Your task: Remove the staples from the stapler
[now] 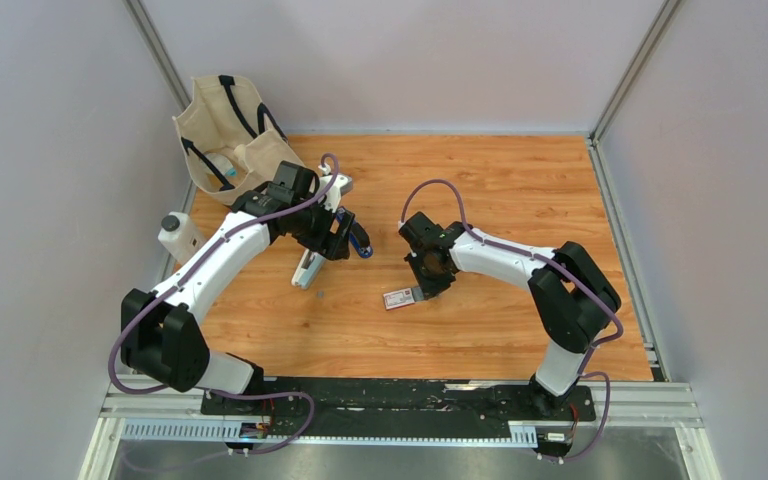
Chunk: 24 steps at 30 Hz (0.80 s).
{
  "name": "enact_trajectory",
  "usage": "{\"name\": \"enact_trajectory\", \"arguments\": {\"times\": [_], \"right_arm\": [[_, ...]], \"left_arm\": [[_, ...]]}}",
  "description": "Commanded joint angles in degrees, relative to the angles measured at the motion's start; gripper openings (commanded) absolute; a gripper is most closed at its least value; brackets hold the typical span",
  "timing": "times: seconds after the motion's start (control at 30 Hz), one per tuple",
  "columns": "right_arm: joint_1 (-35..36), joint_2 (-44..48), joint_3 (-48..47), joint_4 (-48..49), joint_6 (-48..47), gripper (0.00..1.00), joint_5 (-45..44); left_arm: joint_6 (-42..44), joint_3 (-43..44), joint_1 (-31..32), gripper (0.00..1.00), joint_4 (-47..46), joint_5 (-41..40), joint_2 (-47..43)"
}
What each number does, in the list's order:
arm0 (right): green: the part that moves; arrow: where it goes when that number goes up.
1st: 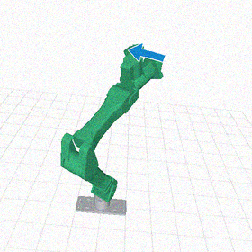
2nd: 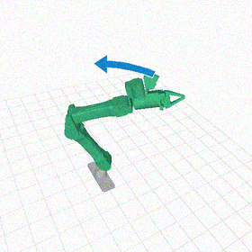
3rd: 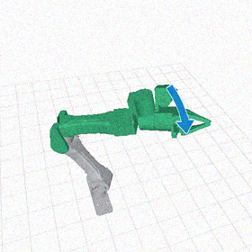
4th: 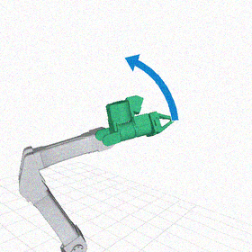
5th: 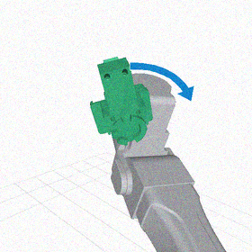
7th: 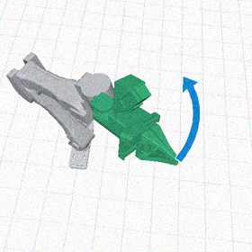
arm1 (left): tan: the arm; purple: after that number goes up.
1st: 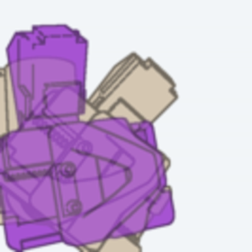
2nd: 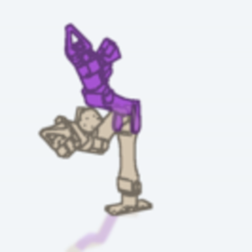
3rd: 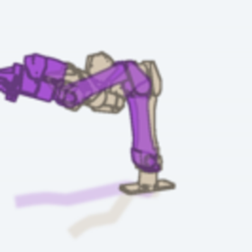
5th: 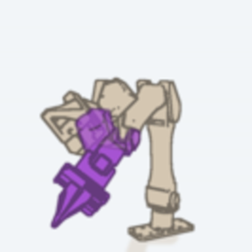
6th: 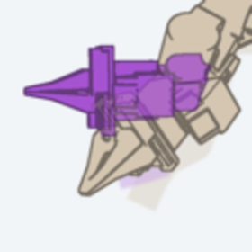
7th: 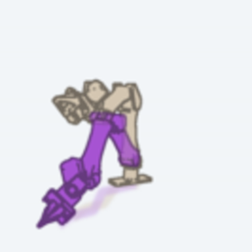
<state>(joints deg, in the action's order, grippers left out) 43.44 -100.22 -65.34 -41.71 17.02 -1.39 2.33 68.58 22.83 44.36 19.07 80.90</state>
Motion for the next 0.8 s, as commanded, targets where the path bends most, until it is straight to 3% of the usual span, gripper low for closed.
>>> {"name": "enact_trajectory", "arguments": {"times": [0.0, 0.5, 0.77], "right_arm": [[0.2, -0.5, -2.4, 0.2, -0.9, 0.19, 0.4], [0.2, -0.1, -2.5, 0.1, -1.1, 0.29, 0.4], [0.2, 3.4, -2.4, -0.1, -1.1, 0.25, -1.2]], "left_arm": [[1.0, 1.0, -0.1, 0.83, -0.2, 0.1, -1.3], [1.2, 1.3, -0.2, 0.83, -0.2, 0.1, -1.1], [1.3, 1.1, -0.1, 0.83, -0.1, 0.4, -1.1]]}}
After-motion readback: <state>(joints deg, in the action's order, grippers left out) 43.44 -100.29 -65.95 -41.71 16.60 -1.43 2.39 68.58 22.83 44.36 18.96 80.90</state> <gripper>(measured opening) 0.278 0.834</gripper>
